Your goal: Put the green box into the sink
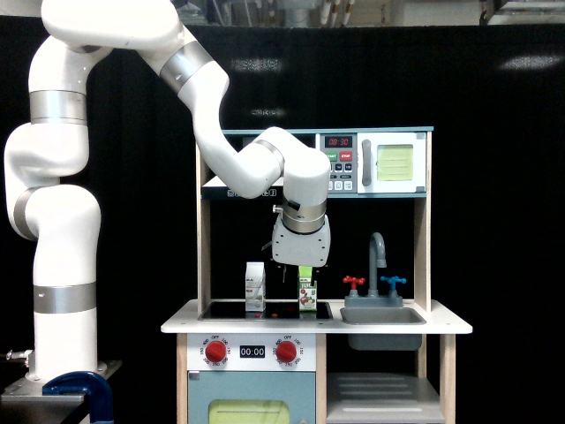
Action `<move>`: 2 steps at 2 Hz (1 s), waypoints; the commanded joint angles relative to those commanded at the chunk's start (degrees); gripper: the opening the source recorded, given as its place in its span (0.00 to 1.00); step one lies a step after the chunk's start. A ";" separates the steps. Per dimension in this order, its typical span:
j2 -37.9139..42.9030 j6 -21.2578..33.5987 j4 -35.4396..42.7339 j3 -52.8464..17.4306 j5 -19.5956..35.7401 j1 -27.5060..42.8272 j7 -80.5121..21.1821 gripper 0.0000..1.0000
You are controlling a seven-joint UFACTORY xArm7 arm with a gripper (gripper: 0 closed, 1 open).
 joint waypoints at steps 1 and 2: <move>5.88 -2.15 3.64 7.98 7.21 -1.33 0.30 1.00; 10.18 -4.38 5.98 14.74 12.08 -3.82 -0.44 1.00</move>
